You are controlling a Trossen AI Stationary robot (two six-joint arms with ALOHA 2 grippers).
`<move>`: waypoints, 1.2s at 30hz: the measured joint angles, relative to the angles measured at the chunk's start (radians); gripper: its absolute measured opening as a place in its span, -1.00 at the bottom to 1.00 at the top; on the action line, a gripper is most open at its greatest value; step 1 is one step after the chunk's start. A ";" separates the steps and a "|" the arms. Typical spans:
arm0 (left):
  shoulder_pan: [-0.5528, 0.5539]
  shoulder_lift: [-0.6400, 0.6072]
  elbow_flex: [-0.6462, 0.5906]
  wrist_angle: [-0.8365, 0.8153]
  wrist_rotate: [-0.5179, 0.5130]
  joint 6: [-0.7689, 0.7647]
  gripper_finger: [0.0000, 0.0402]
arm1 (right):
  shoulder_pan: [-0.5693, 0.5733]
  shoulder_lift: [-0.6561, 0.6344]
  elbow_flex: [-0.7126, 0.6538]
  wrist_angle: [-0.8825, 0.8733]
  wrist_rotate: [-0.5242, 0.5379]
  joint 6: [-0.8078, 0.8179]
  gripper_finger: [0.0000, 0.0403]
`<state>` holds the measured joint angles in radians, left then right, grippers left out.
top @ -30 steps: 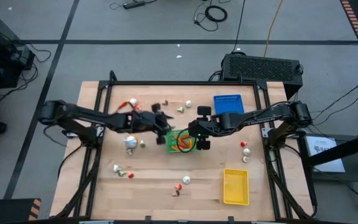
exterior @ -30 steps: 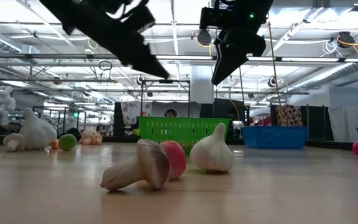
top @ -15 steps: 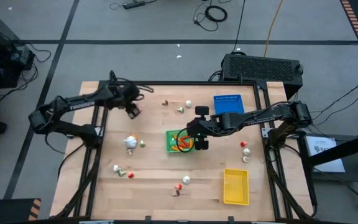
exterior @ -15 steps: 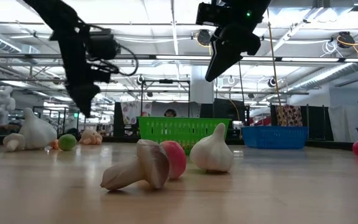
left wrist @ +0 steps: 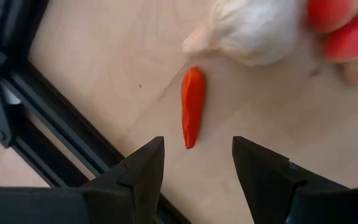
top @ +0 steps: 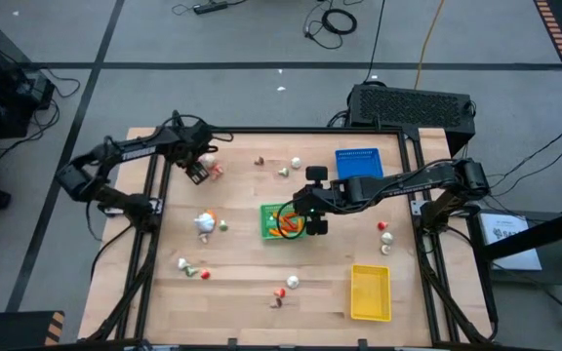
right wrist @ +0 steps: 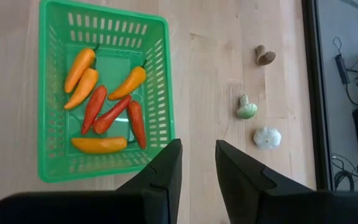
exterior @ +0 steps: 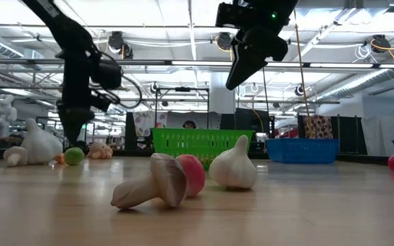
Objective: Sort produce into baskets
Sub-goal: Put the orange chili pepper into the green bin
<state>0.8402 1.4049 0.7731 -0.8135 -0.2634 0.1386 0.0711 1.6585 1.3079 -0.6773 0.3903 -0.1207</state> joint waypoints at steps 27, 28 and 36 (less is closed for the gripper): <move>0.099 0.147 0.000 0.089 0.104 0.102 -0.01 | 0.001 0.000 0.000 -0.004 -0.004 0.000 -0.56; 0.102 0.150 0.000 0.090 0.113 0.095 -0.02 | 0.001 0.000 0.000 -0.004 -0.004 0.001 -0.56; 0.103 0.165 0.002 0.100 0.125 0.085 -0.16 | 0.001 0.000 0.000 -0.004 -0.085 0.004 -0.56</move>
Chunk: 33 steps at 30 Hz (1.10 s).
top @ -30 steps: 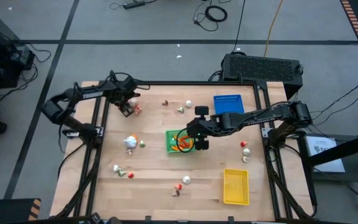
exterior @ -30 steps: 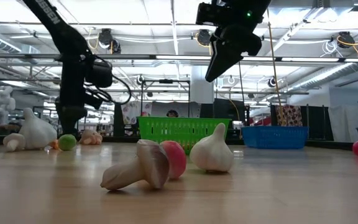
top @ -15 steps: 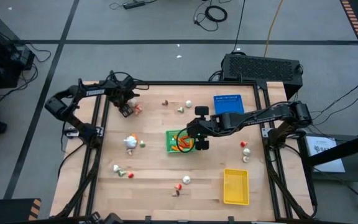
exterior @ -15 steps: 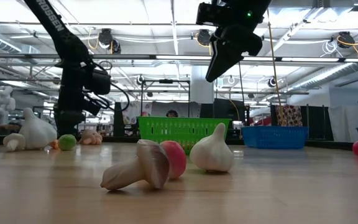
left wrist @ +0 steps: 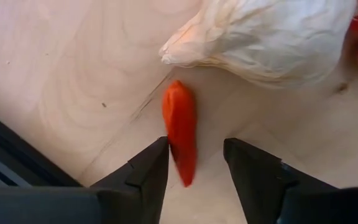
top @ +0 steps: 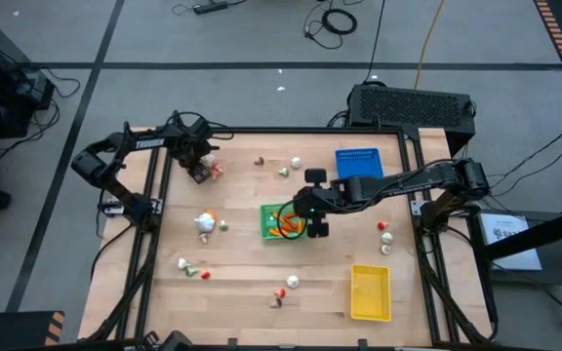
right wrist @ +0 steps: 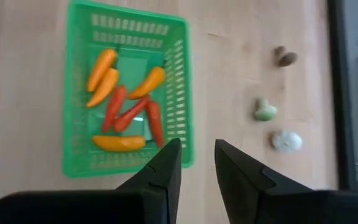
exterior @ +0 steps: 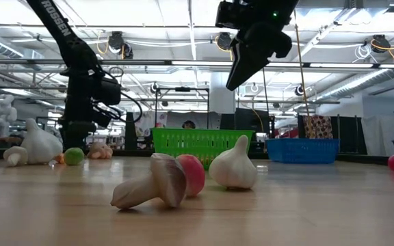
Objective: Sort produce into baskets
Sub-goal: Put the orange chili pepper into the green bin
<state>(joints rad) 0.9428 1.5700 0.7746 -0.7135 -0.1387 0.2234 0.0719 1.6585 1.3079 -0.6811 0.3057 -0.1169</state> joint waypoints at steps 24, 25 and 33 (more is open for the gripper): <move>-0.017 -0.011 -0.003 -0.007 -0.016 -0.027 -0.93 | 0.000 0.000 0.000 0.000 -0.020 0.000 -0.56; -0.021 -0.021 -0.004 -0.015 -0.010 -0.030 -0.93 | 0.000 0.000 0.000 0.000 -0.020 0.000 -0.56; -0.069 -0.233 -0.004 -0.106 0.112 -0.082 -0.92 | 0.000 0.000 0.000 0.001 -0.020 0.008 -0.56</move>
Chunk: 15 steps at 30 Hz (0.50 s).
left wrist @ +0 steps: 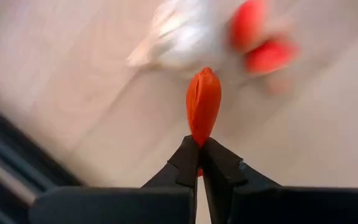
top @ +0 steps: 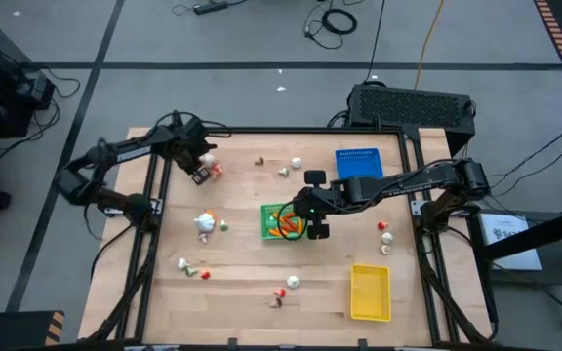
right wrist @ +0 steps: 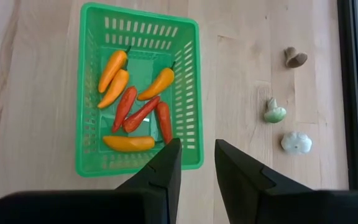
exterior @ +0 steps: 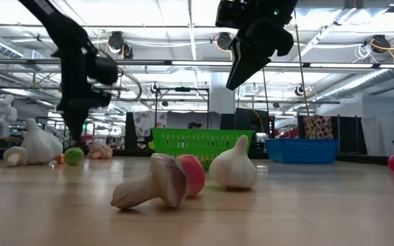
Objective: Sort produce into baskets
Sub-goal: Put the orange chili pepper into the green bin
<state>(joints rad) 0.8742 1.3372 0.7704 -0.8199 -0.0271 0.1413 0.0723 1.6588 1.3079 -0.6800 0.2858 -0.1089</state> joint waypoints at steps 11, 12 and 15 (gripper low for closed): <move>-0.366 -0.247 0.001 0.127 0.128 -0.219 -0.92 | 0.000 0.000 0.000 0.021 0.000 0.083 -0.56; -0.412 -0.248 0.001 0.162 0.127 -0.236 -0.92 | 0.000 0.000 0.000 0.019 0.000 0.094 -0.56; -0.541 -0.239 0.000 0.284 0.122 -0.266 -0.92 | 0.000 0.000 0.000 0.018 0.000 0.115 -0.56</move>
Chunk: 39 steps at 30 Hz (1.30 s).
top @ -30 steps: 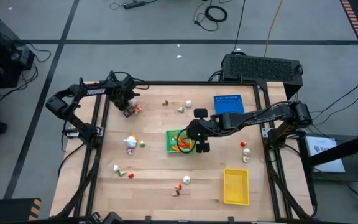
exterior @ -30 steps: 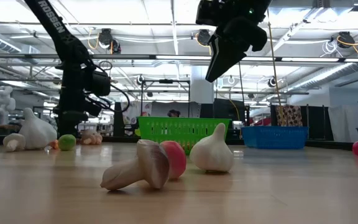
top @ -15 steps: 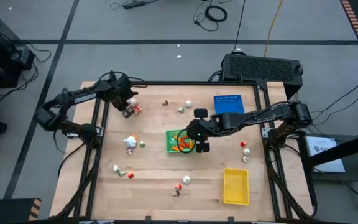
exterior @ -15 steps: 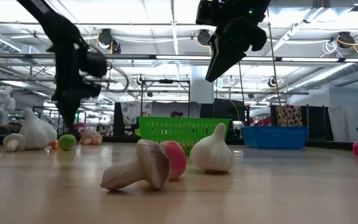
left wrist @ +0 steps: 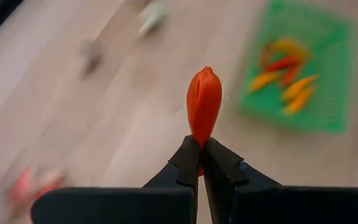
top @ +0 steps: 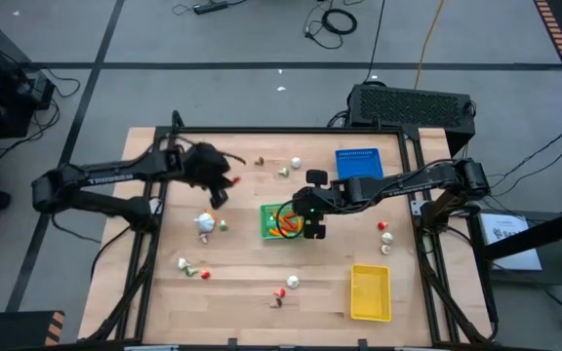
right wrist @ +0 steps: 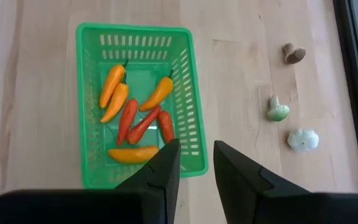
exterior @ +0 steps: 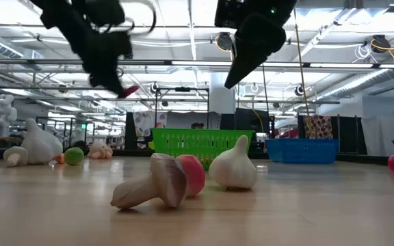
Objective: Sort produce into baskets
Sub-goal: Put the orange chili pepper into the green bin
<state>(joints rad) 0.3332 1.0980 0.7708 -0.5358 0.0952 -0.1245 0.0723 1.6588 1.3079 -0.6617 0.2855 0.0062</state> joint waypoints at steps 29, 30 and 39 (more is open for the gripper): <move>-0.415 0.503 -0.061 0.873 -0.034 -0.072 -0.92 | -0.001 -0.365 -0.391 0.260 0.033 -0.038 -0.56; -0.414 0.513 -0.054 0.883 -0.039 -0.071 -0.92 | -0.001 -0.398 -0.418 0.304 0.033 -0.043 -0.56; -0.379 0.513 -0.028 0.860 -0.110 -0.051 -0.91 | 0.002 -0.518 -0.486 0.394 0.019 0.013 -0.56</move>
<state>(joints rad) -0.0458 1.6112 0.7425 0.3239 -0.0152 -0.1752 0.0738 1.1411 0.8215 -0.2672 0.3050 0.0188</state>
